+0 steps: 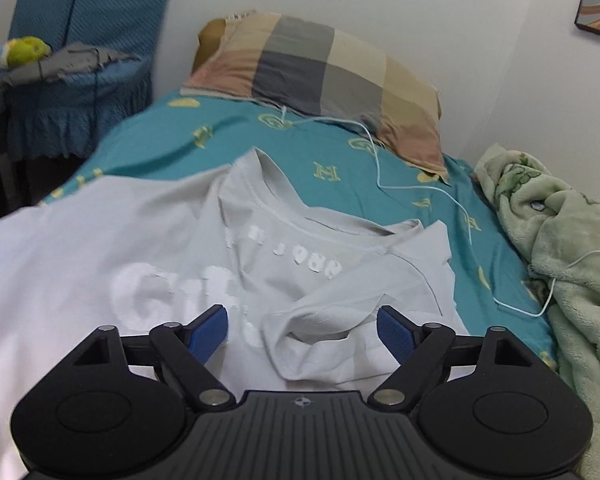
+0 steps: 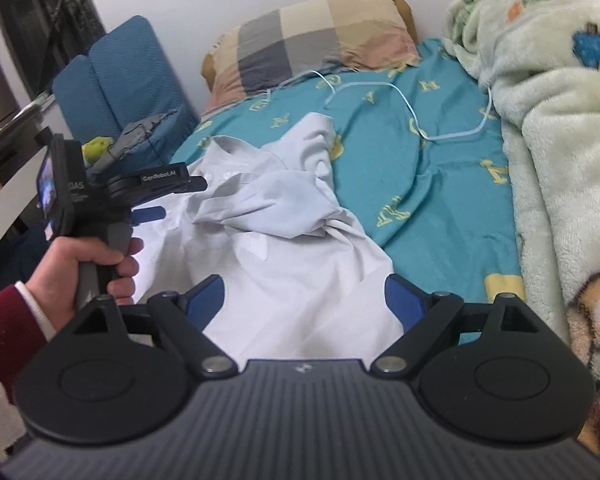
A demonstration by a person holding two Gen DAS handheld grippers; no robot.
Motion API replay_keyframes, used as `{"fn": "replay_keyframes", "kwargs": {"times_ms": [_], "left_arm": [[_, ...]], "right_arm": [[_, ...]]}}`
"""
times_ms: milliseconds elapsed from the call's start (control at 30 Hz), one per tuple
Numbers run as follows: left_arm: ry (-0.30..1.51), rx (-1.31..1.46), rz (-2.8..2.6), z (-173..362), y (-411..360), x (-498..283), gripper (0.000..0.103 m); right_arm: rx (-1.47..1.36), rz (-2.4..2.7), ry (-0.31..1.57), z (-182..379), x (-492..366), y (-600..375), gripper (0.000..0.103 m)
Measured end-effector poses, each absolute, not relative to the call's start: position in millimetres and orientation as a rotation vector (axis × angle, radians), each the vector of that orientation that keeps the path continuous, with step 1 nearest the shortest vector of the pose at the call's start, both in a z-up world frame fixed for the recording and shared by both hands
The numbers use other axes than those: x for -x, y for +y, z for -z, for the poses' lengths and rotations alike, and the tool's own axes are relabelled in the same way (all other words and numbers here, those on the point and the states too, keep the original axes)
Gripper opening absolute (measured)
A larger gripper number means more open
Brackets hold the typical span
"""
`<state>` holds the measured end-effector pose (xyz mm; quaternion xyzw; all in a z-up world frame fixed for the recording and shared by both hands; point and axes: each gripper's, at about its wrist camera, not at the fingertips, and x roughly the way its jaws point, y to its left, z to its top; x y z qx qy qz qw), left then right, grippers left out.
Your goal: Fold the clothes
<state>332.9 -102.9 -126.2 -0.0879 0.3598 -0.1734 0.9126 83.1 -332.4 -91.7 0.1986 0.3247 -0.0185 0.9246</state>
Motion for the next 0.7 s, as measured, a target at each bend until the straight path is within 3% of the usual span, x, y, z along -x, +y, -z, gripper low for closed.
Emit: {"fn": "replay_keyframes", "kwargs": {"times_ms": [67,133,400,567,667,700], "left_arm": [[0.753,0.158,0.379,133.0,-110.6,-341.1,0.061],[0.762,0.12,0.396,136.7,-118.7,-347.6,0.005],[0.694,0.239,0.43,79.1,-110.2,-388.4,0.005],[0.787,0.185,0.254,102.6,-109.7,-422.4,0.006],[0.831,0.238,0.211,122.9,-102.8,-420.5,0.017],[0.841,0.255,0.196,127.3,-100.3,-418.0,0.026]], "right_arm": [[-0.432,0.053,0.667,94.1,-87.2,-336.0,0.088],[-0.442,0.067,0.667,96.1,-91.2,-338.4,0.088],[-0.484,0.076,0.677,102.9,-99.8,-341.4,0.088],[-0.493,0.073,0.674,105.5,-104.5,-341.4,0.088],[-0.484,0.071,0.68,106.4,-105.3,-341.6,0.088],[-0.482,0.071,0.68,106.1,-105.3,-342.4,0.088]]}}
